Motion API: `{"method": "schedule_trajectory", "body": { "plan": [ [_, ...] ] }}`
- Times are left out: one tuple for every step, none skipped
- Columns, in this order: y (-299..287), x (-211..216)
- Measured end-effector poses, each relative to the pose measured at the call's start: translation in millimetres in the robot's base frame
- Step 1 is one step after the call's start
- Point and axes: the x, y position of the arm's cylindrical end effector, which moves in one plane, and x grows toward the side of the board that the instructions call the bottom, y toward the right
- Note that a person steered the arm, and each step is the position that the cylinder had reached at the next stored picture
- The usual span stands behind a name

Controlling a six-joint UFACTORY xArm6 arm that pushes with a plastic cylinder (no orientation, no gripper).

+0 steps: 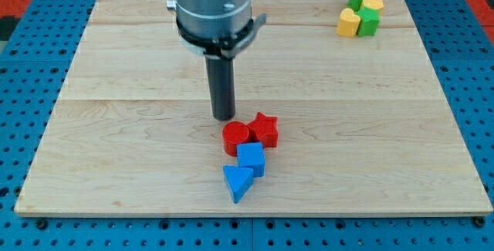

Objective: Place your hand to the left of the green circle

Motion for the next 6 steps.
{"method": "schedule_trajectory", "body": {
  "plan": [
    [70,-45],
    [212,-72],
    [330,-119],
    [386,-180],
    [385,-260],
    [373,-263]
  ]
}}
